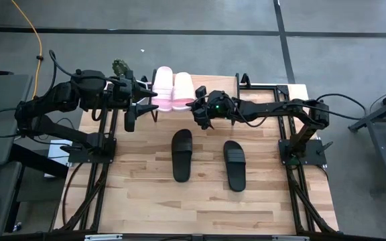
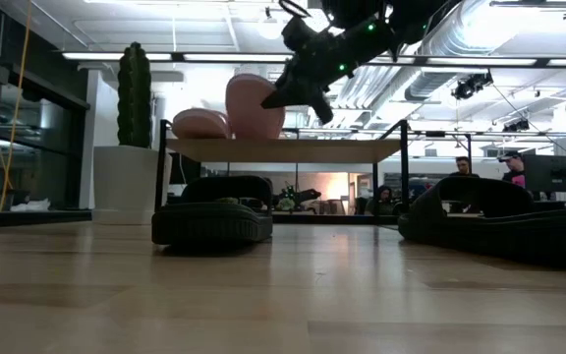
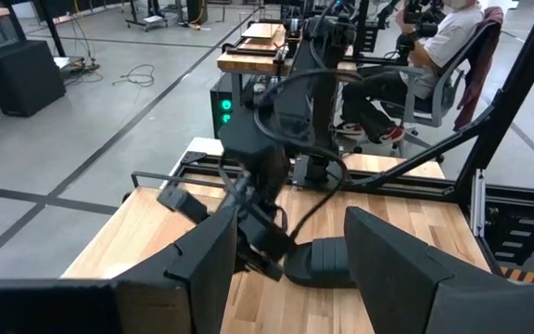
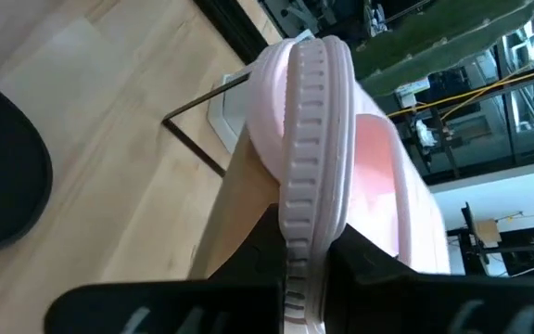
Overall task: Pick and place slides into the shelf
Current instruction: Put the pink slipper on the shelf, then put the left black slipper on the shelf
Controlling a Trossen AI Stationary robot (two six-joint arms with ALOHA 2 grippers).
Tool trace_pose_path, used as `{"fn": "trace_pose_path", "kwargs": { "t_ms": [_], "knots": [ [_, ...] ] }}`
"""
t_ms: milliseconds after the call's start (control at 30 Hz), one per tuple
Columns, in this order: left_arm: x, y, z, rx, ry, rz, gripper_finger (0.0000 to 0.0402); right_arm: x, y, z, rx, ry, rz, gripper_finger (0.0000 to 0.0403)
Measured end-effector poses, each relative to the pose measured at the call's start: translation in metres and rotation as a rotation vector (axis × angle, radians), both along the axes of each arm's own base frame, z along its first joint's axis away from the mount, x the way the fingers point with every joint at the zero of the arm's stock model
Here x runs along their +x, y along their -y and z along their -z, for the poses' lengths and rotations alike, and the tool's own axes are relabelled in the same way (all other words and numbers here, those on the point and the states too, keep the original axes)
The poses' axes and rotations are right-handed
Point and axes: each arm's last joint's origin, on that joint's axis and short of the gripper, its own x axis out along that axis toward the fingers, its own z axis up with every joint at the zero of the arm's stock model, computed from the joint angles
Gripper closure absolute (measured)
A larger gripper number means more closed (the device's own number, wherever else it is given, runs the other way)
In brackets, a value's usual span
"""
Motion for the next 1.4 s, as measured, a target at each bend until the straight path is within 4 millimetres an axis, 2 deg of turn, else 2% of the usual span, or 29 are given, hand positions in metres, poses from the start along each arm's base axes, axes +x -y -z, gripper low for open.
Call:
{"fn": "trace_pose_path", "kwargs": {
  "t_ms": [200, 467, 833, 1133, 1400],
  "knots": [
    [0.0, 0.0, 0.0, -0.001, 0.0, 0.004, 0.0213, 0.007, 0.002, 0.012, 0.016, 0.004, 0.001, 0.0393],
    [0.0, 0.0, 0.0, -0.002, -0.002, 0.007, 0.0213, 0.008, 0.003, 0.013, 0.034, 0.021, 0.014, 0.0325],
    [0.0, 0.0, 0.0, -0.002, -0.003, 0.007, 0.0213, 0.006, 0.002, 0.018, 0.074, -0.028, 0.027, 0.027],
    [0.0, 0.0, 0.0, -0.002, -0.002, 0.007, 0.0213, 0.007, -0.002, 0.02, 0.12, -0.03, 0.014, 0.0208],
    [0.002, 0.0, 0.001, -0.003, -0.007, 0.007, 0.0213, 0.01, -0.015, 0.02, 0.119, -0.032, -0.024, 0.0185]
  ]
}}
